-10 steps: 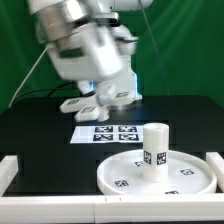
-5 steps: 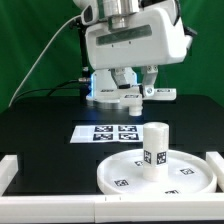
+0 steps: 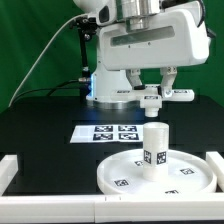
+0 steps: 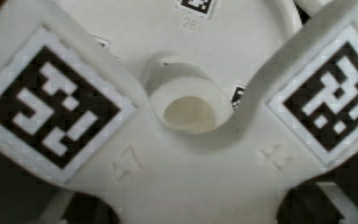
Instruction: Assemble round table
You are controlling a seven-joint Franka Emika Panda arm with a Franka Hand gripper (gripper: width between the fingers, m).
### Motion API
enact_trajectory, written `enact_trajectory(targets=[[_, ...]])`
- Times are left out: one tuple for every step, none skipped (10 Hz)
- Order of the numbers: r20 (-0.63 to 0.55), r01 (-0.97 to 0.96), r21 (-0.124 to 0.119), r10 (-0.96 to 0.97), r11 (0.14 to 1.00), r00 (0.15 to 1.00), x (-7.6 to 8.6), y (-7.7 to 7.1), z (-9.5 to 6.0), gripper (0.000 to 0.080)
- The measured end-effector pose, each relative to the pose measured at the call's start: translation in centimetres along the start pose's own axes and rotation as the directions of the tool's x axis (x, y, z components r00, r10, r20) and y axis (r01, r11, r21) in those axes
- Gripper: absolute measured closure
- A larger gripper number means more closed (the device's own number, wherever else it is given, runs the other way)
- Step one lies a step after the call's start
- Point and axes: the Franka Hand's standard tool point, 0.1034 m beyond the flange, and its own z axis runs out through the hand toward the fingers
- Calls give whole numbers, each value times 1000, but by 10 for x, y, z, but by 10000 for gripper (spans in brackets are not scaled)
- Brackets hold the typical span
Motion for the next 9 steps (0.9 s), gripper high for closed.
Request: enact_trajectory(targets=[[0,0,0,0,1000,1000,0,0,0,360],[0,1,0,-1,1000,1000,0,0,0,360],[2,3,-3,-3,1000,1000,-3,0,2,360],[7,12,-10,-12,1000,1000,-8,-2,7,360],[9,16,-14,-16,1000,1000,-10,-2,9,360],[11,16,-19,-16,1000,1000,-11,-1,13,360],[12,18,-23,-17,1000,1000,-11,-1,15,360],[13,21,-26,-20,999,1000,-12,-2,18,360],[6,24,-21,-24,999,1000,-10,-3,19,360]])
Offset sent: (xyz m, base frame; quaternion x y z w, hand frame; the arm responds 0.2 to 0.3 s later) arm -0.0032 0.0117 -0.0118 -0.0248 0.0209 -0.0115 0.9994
